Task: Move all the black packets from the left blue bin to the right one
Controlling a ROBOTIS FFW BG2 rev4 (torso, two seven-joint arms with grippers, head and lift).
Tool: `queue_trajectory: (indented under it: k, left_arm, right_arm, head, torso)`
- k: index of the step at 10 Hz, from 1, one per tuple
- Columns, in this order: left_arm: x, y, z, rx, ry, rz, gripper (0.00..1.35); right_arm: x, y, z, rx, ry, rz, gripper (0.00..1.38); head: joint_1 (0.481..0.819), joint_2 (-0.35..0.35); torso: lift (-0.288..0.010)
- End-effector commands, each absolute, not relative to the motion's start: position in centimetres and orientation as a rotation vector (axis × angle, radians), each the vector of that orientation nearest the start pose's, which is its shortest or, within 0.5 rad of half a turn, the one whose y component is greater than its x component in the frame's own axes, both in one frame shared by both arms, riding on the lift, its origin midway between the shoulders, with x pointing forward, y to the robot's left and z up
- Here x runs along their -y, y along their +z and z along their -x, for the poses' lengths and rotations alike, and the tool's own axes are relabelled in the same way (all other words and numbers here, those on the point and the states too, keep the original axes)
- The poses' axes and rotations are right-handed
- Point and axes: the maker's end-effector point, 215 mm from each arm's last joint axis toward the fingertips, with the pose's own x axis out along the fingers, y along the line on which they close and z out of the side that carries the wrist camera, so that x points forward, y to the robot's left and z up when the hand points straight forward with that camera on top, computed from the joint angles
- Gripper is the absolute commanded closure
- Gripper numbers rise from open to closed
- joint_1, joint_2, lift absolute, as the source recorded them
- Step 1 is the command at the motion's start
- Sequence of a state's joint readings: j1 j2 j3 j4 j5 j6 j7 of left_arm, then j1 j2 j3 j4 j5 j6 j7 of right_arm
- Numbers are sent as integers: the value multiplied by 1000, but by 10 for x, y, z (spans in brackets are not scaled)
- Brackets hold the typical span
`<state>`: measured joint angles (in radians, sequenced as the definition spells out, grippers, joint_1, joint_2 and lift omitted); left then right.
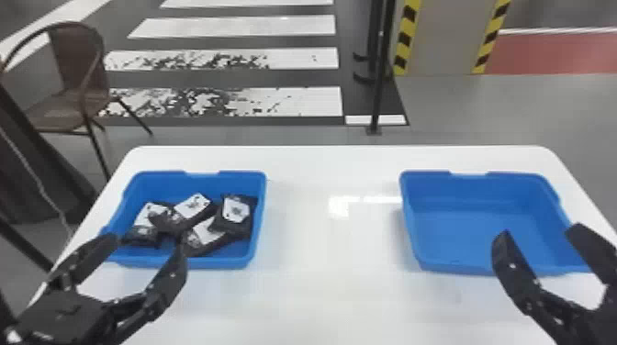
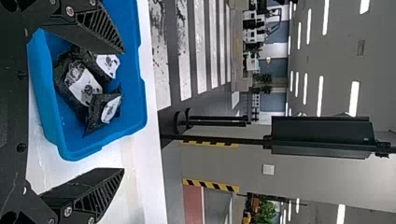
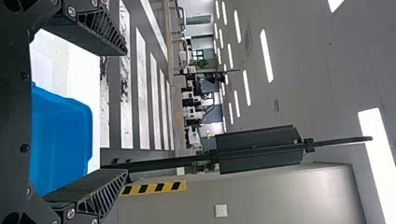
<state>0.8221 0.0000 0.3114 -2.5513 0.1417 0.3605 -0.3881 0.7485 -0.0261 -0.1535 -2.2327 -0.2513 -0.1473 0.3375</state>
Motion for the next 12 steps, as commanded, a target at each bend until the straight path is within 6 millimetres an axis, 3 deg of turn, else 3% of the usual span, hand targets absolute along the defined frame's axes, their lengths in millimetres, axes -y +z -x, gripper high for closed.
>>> queue_trajectory:
  k: [1,9,12]
  left_arm:
    - [-272,-286,-349,-199,-188,-29,140]
    - [-274,-285,-352,-198,-183,-34,140]
    - [-284,-298,-363,-253,-156,-55,140]
  right_arm:
    - [239,-279,-369,95,217,-111,127]
    - [239,-280,-369,94,216,-115,128]
    - [238,-279,-371,97,216,-120,127]
  head:
    - [695,54]
    - [695,53]
    - [695,59]
  torso:
    - [-140]
    - [-140]
    - [-140]
